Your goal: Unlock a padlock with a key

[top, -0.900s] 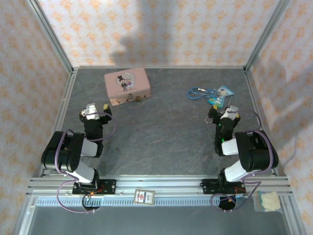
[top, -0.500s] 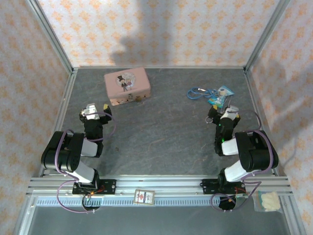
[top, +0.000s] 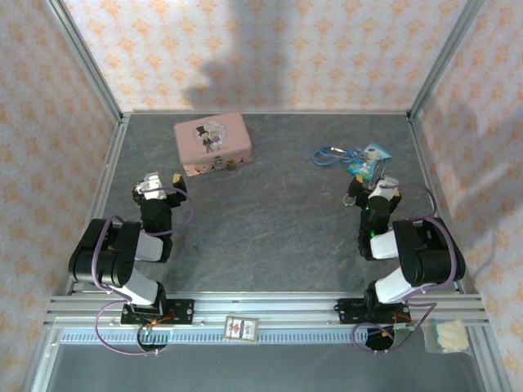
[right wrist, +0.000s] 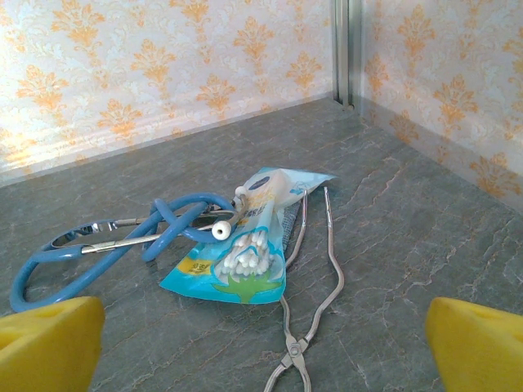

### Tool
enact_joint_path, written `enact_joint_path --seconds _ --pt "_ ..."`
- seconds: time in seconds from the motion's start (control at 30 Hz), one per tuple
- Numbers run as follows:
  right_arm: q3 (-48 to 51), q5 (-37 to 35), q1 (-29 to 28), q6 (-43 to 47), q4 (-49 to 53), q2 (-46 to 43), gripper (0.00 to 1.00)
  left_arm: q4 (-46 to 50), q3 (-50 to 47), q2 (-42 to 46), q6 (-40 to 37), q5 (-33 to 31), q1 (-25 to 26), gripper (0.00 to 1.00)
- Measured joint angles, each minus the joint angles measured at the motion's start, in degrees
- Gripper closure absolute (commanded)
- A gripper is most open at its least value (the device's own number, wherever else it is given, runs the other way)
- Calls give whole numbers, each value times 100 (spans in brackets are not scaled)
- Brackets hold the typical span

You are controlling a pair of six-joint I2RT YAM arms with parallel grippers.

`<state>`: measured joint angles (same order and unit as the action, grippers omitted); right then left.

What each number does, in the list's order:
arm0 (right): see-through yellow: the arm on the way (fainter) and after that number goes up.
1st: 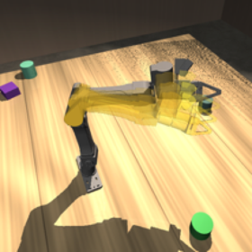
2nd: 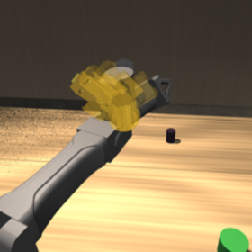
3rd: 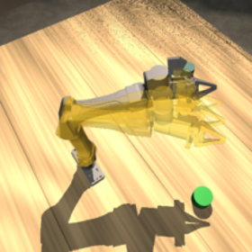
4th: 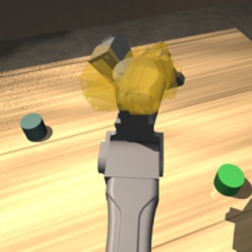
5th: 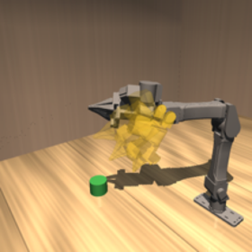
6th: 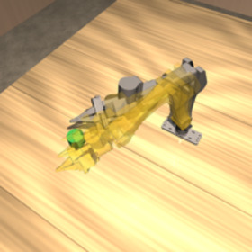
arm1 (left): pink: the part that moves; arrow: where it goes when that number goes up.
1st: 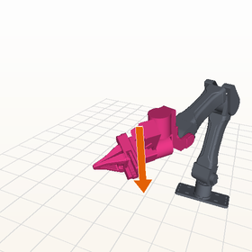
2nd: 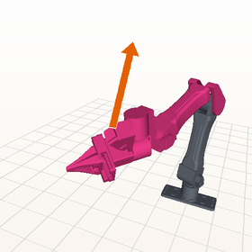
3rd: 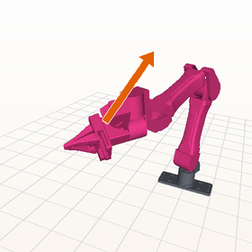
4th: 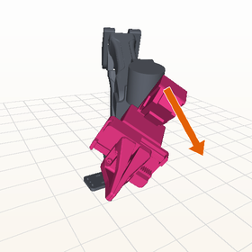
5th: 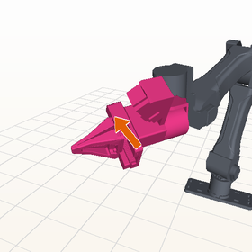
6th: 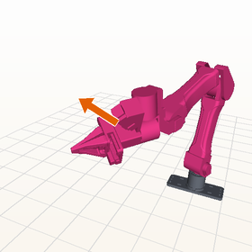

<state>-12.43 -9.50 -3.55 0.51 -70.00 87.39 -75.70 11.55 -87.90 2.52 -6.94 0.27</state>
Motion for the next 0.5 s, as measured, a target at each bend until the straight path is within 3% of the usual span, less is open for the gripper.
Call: enact_joint_path --seconds 0.23,0.5 --pt "-170 -302 -236 24 748 -739 0 450 26 420 -111 -437 343 1" --pt "-1399 -533 -767 -667 2929 -1812 0 3215 1185 1886 367 -960 778 1"
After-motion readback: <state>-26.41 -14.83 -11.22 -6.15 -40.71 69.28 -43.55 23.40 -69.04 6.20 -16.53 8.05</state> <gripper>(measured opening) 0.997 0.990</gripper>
